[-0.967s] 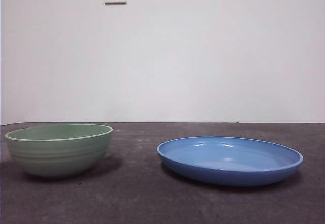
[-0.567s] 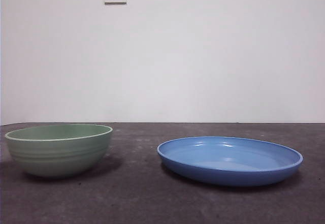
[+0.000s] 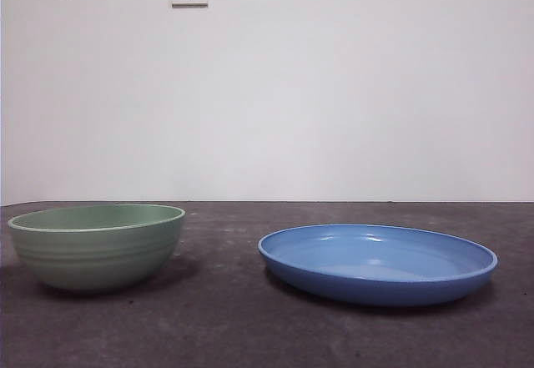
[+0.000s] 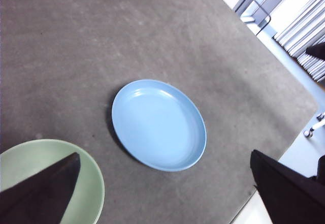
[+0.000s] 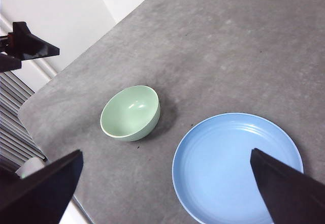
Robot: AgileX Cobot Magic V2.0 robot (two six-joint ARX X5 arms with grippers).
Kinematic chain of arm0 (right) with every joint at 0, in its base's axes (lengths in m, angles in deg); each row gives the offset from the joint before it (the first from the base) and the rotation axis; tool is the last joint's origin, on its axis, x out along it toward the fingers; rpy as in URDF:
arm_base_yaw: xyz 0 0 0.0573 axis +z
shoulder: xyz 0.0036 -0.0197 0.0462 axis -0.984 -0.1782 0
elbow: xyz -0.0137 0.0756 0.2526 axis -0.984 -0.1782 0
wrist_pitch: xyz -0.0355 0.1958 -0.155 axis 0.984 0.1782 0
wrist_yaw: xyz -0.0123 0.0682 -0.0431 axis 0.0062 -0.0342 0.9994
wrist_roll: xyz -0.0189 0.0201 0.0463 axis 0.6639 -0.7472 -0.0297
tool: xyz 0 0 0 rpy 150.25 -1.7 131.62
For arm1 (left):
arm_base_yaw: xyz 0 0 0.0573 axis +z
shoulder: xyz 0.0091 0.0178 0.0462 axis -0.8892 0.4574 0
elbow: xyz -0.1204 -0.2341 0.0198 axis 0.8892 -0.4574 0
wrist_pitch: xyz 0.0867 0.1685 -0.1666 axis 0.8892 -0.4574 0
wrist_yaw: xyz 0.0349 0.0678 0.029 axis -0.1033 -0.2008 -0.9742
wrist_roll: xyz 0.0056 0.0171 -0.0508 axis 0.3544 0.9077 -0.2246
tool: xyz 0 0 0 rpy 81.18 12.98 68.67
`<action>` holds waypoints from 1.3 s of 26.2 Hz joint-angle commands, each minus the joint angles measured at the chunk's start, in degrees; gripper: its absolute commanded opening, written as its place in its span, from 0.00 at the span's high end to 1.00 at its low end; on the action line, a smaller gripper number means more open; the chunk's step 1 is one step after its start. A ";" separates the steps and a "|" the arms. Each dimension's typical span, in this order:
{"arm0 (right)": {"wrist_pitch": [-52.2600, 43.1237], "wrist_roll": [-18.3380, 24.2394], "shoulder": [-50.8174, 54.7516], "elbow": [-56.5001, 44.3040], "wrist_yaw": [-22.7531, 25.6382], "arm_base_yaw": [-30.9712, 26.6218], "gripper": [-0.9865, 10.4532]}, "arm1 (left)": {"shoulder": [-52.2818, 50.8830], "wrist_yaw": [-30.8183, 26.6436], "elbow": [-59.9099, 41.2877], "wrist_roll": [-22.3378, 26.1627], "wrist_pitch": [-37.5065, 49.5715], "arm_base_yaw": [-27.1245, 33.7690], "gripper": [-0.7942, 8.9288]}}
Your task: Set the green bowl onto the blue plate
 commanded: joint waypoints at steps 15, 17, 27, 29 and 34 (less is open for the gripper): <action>-0.07 0.11 -0.20 1.03 -0.11 0.22 0.43 | 8.74 -22.75 1.22 4.76 -8.00 3.93 0.28; 0.02 0.11 -0.20 1.03 -0.11 0.22 0.43 | 11.69 -22.77 1.22 4.76 -8.24 5.05 0.28; 0.04 0.11 -0.20 1.03 -0.11 0.22 0.43 | 29.16 -22.71 1.22 5.86 -7.41 7.04 0.28; 0.04 0.13 -0.20 1.03 -0.09 0.22 0.43 | 32.13 -22.71 1.22 6.75 -6.69 7.04 0.28; 0.04 0.15 -0.20 1.03 -0.09 0.22 0.43 | 37.66 -22.71 1.22 7.61 -4.68 7.04 0.28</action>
